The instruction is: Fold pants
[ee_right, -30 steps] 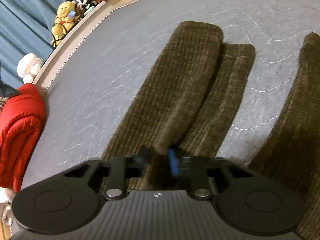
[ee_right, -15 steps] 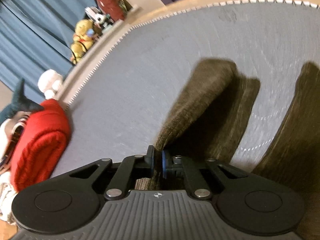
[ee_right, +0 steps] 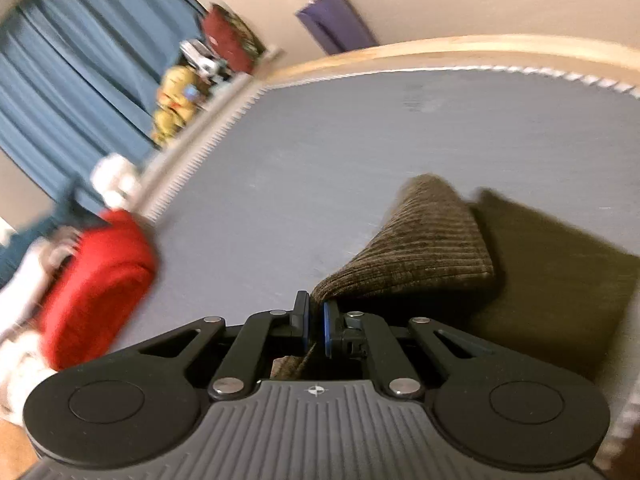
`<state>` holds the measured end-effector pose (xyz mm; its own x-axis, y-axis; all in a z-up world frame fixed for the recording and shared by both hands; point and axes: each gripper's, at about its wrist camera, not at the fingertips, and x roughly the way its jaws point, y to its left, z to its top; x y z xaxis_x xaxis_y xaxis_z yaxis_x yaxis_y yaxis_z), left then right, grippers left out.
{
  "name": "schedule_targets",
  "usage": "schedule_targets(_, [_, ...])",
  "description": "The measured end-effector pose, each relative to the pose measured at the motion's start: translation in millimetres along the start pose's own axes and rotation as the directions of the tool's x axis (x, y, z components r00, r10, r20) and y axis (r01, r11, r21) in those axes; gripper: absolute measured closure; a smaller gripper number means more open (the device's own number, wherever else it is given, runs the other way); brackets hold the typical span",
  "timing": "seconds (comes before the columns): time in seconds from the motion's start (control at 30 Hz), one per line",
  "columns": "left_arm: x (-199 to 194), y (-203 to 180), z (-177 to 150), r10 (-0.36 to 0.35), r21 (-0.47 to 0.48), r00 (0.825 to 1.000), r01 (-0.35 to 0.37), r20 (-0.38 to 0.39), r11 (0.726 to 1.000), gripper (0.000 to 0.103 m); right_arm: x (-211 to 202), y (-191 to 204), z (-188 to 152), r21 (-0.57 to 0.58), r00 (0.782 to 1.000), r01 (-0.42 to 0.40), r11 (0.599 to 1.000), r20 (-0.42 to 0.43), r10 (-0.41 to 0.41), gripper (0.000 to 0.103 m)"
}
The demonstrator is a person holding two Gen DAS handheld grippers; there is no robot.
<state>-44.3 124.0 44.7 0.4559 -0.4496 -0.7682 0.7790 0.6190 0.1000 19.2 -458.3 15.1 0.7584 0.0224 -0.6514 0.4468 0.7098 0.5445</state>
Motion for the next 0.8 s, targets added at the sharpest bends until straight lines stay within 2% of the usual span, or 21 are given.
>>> schedule_targets(0.07, [21,-18,-7,-0.06,0.099,0.994,0.068,-0.089,0.993,0.097,1,-14,-18,-0.021,0.996,0.082,0.996,-0.044,-0.083,0.097])
schedule_targets(0.1, [31,-30,-12,-0.082,0.152,0.987,0.103,-0.142,0.983,0.097,6,-25,-26,-0.005,0.99,0.118,0.993,-0.082,-0.118,0.096])
schedule_targets(0.17, [39,-43,-15,-0.114,0.207,0.976,0.152,-0.185,0.966,0.097,13,-47,-36,0.071,0.977,0.158,0.985,-0.159,-0.145,0.096])
schedule_targets(0.23, [32,-42,-11,-0.146,0.196,0.977,0.175,-0.155,0.965,0.095,15,-62,-38,0.133,0.968,0.191,0.972,-0.19,-0.164,0.094])
schedule_targets(0.27, [26,-39,-8,-0.153,0.178,0.981,0.173,-0.119,0.969,0.093,10,-67,-34,0.147,0.969,0.216,0.965,-0.156,-0.193,0.092])
schedule_targets(0.3, [17,-34,-5,-0.161,0.146,0.984,0.17,-0.072,0.974,0.084,2,-69,-29,0.159,0.972,0.227,0.961,-0.105,-0.212,0.092])
schedule_targets(0.33, [10,-27,-3,-0.161,0.117,0.986,0.164,-0.028,0.98,0.072,-5,-74,-22,0.185,0.975,0.223,0.957,-0.054,-0.217,0.091])
schedule_targets(0.37, [4,-20,0,-0.139,0.082,0.99,0.136,0.029,0.987,0.066,-13,-83,-13,0.233,0.978,0.203,0.951,0.001,-0.209,0.087])
schedule_targets(0.4, [3,-17,6,-0.11,0.047,0.992,0.107,0.068,0.993,0.06,-17,-91,-5,0.271,0.978,0.192,0.943,0.032,-0.208,0.076])
schedule_targets(0.43, [1,-10,10,-0.075,0.001,0.992,0.075,0.098,0.997,0.056,-18,-99,2,0.294,0.976,0.187,0.937,0.05,-0.21,0.068])
schedule_targets(0.47, [3,-5,13,-0.039,-0.042,0.993,0.044,0.112,0.998,0.056,-15,-105,8,0.303,0.976,0.187,0.935,0.053,-0.212,0.065])
schedule_targets(0.53, [8,11,18,0.04,-0.161,0.992,-0.02,0.121,0.987,0.056,-6,-124,13,0.319,0.979,0.185,0.93,0.024,-0.203,0.061])
schedule_targets(0.63, [23,44,26,0.121,-0.307,0.987,-0.084,0.106,0.948,0.056,23,-142,12,0.355,0.986,0.168,0.92,-0.077,-0.15,0.056])
schedule_targets(0.73, [27,59,34,0.188,-0.372,0.979,-0.145,0.083,0.917,0.056,41,-154,6,0.395,0.978,0.197,0.897,-0.149,-0.149,0.052])
schedule_targets(0.8, [29,64,36,0.22,-0.391,0.973,-0.177,0.068,0.903,0.056,49,-156,2,0.43,0.981,0.175,0.885,-0.151,-0.12,0.051])
